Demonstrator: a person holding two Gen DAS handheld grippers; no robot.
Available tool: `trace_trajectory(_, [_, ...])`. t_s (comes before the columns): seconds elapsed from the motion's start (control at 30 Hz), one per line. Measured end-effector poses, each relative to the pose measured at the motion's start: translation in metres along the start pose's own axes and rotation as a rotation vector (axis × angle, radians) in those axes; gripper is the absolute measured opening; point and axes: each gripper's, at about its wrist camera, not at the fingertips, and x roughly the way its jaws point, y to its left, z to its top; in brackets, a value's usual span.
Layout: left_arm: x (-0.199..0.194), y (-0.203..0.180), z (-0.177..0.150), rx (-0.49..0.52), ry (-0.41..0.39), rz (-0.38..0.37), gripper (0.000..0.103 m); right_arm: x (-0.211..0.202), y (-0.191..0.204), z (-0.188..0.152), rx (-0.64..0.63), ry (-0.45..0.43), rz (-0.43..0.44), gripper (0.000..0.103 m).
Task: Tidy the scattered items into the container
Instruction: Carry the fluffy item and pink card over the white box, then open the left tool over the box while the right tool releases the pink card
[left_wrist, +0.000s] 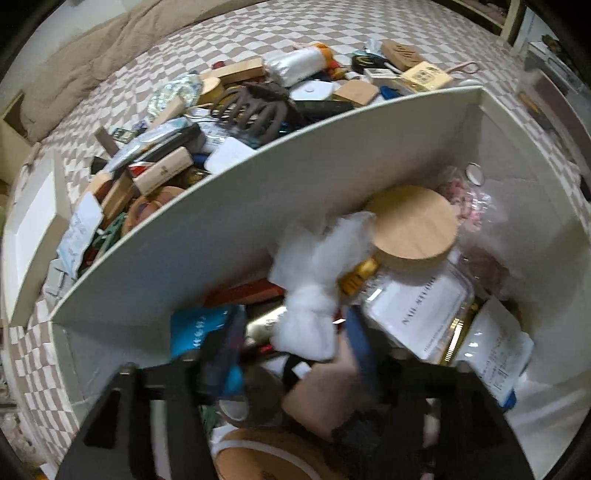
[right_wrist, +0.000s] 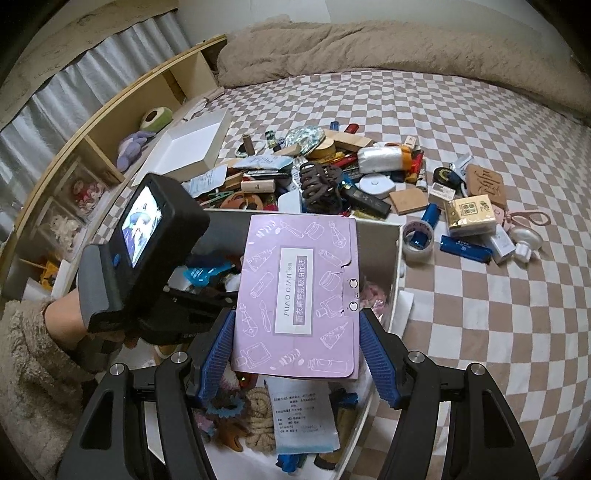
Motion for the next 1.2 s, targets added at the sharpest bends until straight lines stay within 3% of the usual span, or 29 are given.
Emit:
trace_trajectory(0.3, [0.0, 0.017, -0.011, 0.014, 0.013, 0.157, 0.074, 0.017, 0.019, -0.012, -0.059, 0.089, 0.014, 0.067])
trace_trajectory(0.77, [-0.047, 0.069, -0.025, -0.237, -0.105, -0.038, 0.074, 0.046, 0.042, -0.031, -0.092, 0.255, 0.126, 0.067])
trace_trajectory(1.07, [-0.06, 0.075, -0.029, -0.282, -0.142, -0.139, 0.074, 0.073, 0.037, -0.038, -0.119, 0.318, -0.01, 0.067])
trace_trajectory(1.2, [-0.063, 0.071, -0.031, -0.27, -0.145, -0.153, 0.074, 0.081, 0.044, -0.035, -0.18, 0.31, -0.138, 0.067])
